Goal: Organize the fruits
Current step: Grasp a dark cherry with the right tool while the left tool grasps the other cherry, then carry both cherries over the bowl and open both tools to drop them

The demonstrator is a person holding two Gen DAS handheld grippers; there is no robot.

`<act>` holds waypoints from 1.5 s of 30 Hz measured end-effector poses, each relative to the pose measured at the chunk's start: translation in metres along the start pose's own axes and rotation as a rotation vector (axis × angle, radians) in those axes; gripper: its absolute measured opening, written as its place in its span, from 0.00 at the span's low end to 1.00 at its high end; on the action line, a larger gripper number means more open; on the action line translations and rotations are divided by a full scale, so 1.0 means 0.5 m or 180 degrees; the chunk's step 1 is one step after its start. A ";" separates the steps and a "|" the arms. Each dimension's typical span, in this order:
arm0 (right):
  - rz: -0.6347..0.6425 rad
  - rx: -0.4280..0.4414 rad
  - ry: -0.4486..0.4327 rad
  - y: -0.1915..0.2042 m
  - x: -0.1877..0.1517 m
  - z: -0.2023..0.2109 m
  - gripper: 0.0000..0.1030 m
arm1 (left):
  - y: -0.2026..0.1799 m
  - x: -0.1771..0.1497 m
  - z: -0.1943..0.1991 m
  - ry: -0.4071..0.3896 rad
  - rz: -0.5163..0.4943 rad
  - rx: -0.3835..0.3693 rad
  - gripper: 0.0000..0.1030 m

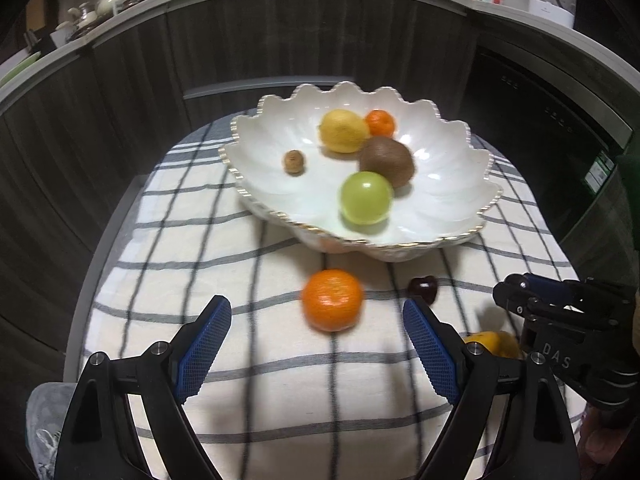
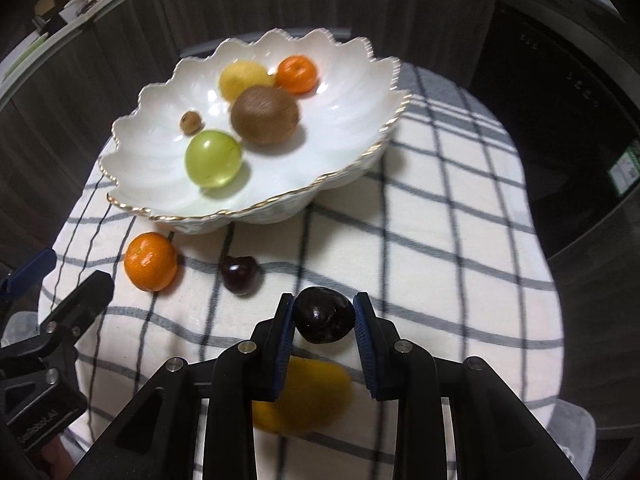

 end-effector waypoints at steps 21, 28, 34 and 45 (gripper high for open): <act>-0.0345 -0.0106 -0.0171 -0.140 -0.014 0.023 0.30 | -0.162 -0.007 -0.088 0.0156 -0.0253 -0.0220 0.67; -0.0389 -0.0048 -0.0167 -0.141 -0.015 0.002 0.30 | -0.167 -0.018 -0.127 0.0281 -0.0307 -0.0218 0.53; -0.0376 -0.0007 -0.0150 -0.133 -0.016 -0.009 0.30 | -0.168 -0.025 -0.154 0.0392 -0.0312 -0.0244 0.36; -0.0407 -0.0020 -0.0141 -0.138 -0.015 -0.012 0.30 | -0.171 -0.027 -0.144 0.0378 -0.0353 -0.0308 0.27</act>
Point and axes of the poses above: each gripper's, at about its wrist camera, not at the fingertips, and z roughly against the way its jaws point, y to its left, x to its top, the point moved 8 cm from there along -z, roughly the way its jaws point, and after that the axes turned 5 degrees about -y, right-handed, at the moved point
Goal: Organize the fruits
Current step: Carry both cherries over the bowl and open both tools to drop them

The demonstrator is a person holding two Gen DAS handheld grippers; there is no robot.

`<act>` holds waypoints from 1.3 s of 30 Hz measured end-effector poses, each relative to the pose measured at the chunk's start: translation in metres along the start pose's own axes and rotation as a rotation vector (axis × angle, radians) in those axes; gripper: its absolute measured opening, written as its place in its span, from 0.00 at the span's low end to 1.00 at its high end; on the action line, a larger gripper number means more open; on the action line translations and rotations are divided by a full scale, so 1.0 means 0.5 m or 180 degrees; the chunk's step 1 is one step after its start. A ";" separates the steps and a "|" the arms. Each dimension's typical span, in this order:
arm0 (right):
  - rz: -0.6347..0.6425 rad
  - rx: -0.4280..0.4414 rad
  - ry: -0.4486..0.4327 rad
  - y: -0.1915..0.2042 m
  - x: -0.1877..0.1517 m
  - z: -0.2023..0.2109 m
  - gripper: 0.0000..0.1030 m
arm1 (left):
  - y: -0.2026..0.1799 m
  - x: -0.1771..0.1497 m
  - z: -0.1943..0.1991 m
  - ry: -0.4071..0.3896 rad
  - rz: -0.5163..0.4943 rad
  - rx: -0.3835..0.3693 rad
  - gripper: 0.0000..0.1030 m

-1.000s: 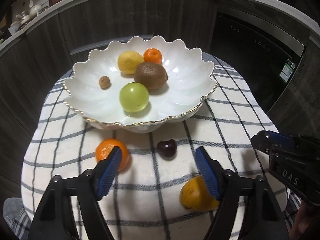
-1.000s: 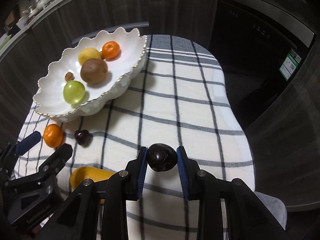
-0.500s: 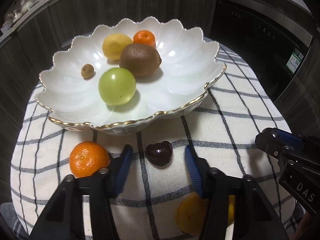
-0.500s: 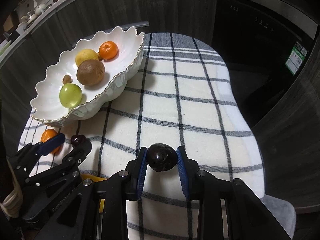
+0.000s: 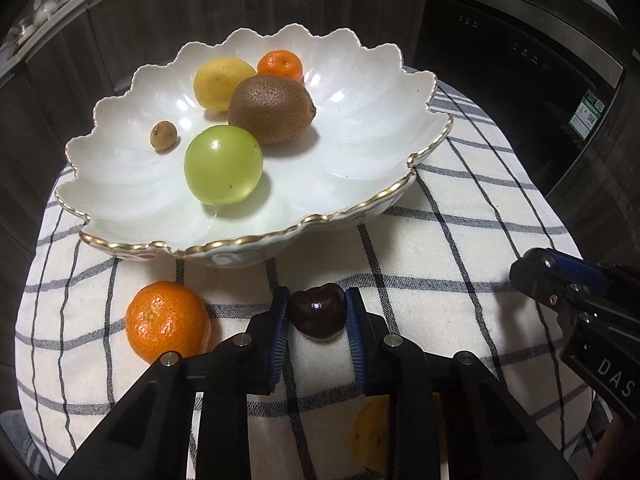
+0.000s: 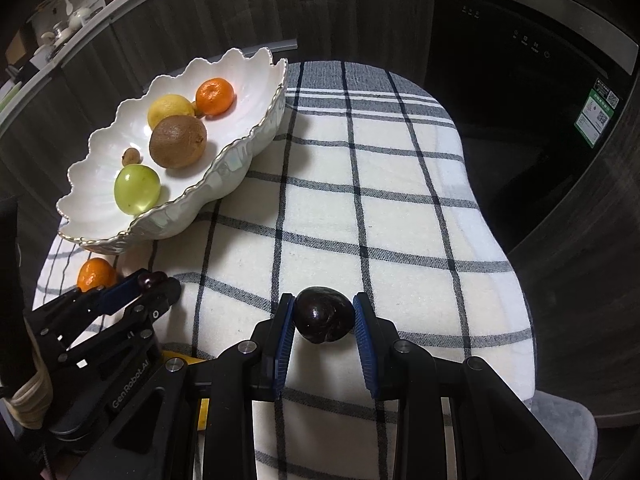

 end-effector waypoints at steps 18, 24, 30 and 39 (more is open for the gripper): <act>0.0108 0.0232 -0.0268 0.055 0.027 0.080 0.30 | 0.047 0.024 0.150 -0.0323 0.0063 0.0029 0.27; 0.0192 0.0370 -0.0385 0.097 0.052 0.117 0.30 | 0.073 0.054 0.193 -0.0480 0.0133 0.0037 0.27; 0.0315 0.0428 -0.0492 0.136 0.092 0.133 0.30 | 0.111 0.100 0.204 -0.0609 0.0216 0.0075 0.27; 0.0434 0.0466 -0.0610 0.179 0.161 0.120 0.30 | 0.158 0.169 0.170 -0.0684 0.0307 0.0114 0.27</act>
Point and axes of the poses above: each gripper's, at about its wrist camera, not at the fingertips, and z roughly against the way its jaws point, y to its left, x to its top, the point moved 8 cm from there along -z, roughly the way its jaws point, and after that the axes turned 5 degrees about -y, right-handed, at the moved point
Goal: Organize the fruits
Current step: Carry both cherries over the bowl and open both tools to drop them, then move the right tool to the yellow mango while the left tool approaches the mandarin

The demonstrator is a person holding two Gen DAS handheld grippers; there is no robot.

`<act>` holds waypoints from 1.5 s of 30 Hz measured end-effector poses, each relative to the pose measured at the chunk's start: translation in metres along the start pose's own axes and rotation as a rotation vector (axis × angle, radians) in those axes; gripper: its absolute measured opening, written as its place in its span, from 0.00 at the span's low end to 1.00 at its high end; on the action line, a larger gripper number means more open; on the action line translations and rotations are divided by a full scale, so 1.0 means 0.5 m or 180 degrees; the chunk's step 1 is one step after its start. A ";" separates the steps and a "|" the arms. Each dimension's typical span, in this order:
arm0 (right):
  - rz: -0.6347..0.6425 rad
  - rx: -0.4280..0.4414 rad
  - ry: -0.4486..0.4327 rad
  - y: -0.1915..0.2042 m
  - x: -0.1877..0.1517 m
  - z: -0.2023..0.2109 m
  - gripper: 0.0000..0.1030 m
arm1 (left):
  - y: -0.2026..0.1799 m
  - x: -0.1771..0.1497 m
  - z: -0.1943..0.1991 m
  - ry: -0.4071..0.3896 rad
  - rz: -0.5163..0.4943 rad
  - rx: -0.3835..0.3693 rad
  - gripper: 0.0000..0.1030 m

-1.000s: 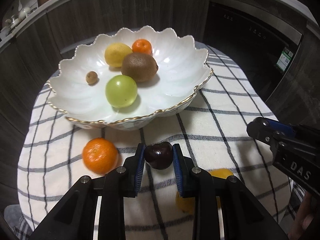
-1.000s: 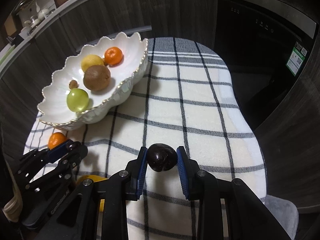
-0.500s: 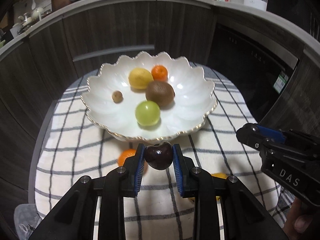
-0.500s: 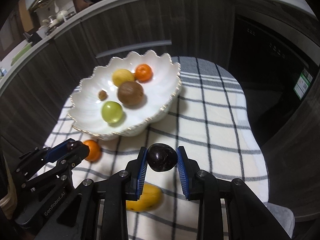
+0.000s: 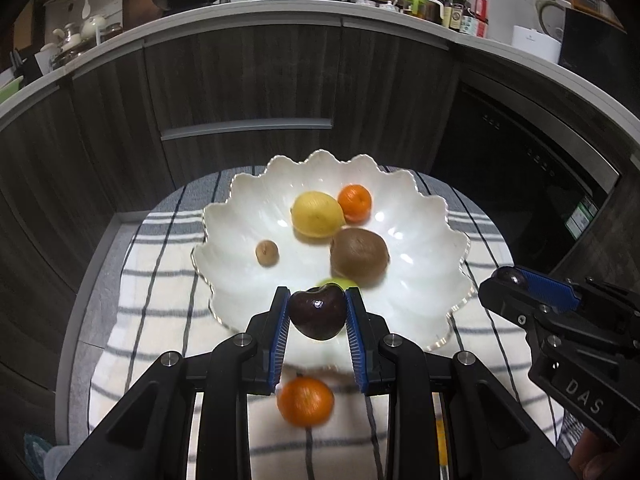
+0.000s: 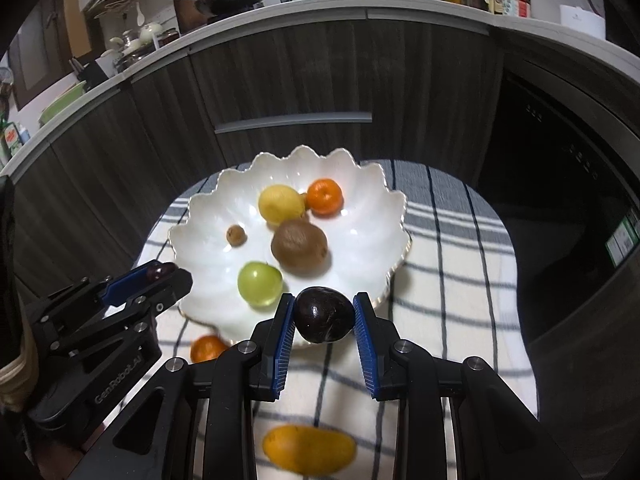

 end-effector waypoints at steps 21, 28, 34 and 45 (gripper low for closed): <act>-0.0029 -0.0045 0.0280 -0.004 0.008 -0.128 0.30 | 0.035 -0.006 -0.117 0.0232 0.0021 0.0089 0.28; -0.0030 -0.0213 0.0193 -0.021 0.018 -0.119 0.70 | 0.042 0.005 -0.100 0.0126 0.0009 0.0227 0.63; -0.0039 -0.0433 0.0085 -0.043 0.032 -0.090 0.76 | 0.059 0.016 -0.062 -0.0004 0.0031 0.0444 0.91; -0.0041 -0.0547 0.0009 -0.036 0.011 -0.011 0.76 | 0.061 -0.004 0.034 -0.0093 0.0010 0.0451 0.96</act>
Point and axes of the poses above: each gripper's, at about its wrist camera, not at the fingertips, and z roughly against the way its jaws point, y to its left, x to its top, the point moved 8 cm from there along -z, roughly the way its jaws point, and after that the axes turned 5 degrees about -y, right-handed, at the moved point
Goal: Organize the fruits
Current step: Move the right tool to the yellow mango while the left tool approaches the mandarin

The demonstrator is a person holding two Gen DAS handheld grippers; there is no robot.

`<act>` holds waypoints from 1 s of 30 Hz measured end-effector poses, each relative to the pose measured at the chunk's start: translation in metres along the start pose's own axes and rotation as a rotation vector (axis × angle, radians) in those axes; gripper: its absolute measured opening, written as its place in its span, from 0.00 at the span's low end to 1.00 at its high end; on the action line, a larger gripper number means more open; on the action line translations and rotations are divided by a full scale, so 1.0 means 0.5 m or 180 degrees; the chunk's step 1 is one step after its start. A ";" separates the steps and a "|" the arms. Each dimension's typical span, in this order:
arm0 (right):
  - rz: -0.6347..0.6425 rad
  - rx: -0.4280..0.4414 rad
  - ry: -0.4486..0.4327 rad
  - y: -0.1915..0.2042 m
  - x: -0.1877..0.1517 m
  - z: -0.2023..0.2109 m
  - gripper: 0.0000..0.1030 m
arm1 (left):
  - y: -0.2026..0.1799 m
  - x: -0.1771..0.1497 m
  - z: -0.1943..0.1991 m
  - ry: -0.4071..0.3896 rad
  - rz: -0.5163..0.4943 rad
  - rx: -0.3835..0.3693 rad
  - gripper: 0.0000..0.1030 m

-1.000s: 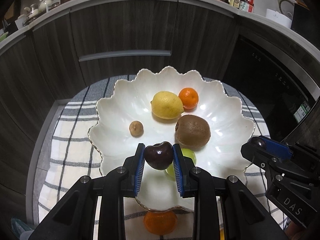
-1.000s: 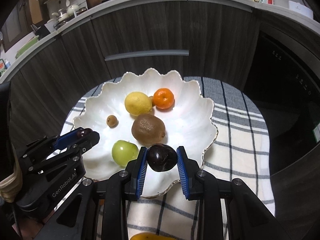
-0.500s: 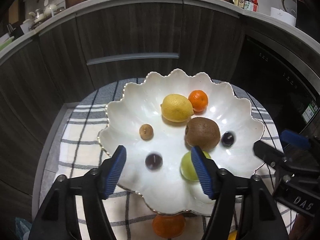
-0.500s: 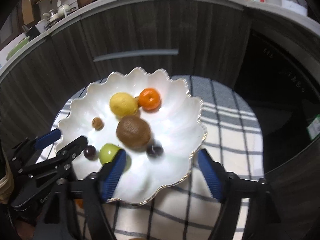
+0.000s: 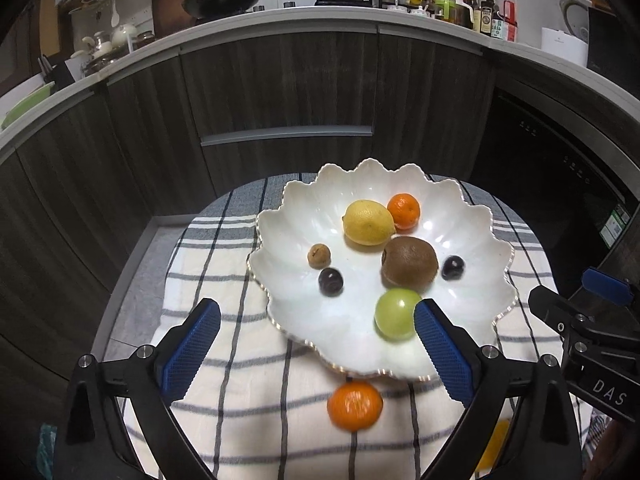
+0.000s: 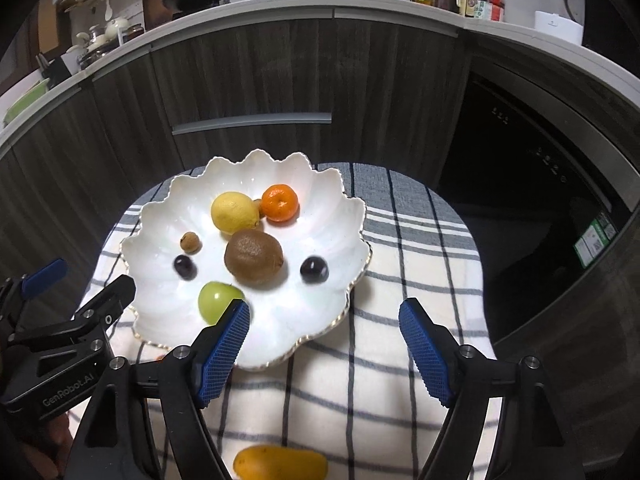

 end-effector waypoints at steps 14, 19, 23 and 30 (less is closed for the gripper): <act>-0.0003 -0.0035 -0.0125 0.006 -0.062 0.095 0.76 | 0.009 -0.063 0.094 -0.0059 0.0008 -0.0019 0.97; 0.0042 -0.0135 -0.0108 0.007 -0.099 0.093 0.76 | 0.016 -0.097 0.095 -0.0062 -0.0017 -0.0010 0.97; 0.0003 -0.0147 -0.0071 0.010 -0.132 0.089 0.76 | 0.021 -0.121 0.095 -0.0035 0.0000 -0.0030 0.97; -0.0109 -0.0082 0.0066 0.025 -0.178 0.071 0.76 | 0.037 -0.160 0.088 0.0017 0.0045 -0.0017 0.97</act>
Point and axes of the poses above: each gripper's, at about its wrist camera, not at the fingertips, and z roughly against the way its jaws point, y to its left, x to its top, the point moved 8 cm from there along -z, roughly the way its jaws point, and after that the axes turned 5 degrees about -y, right-handed, at the moved point
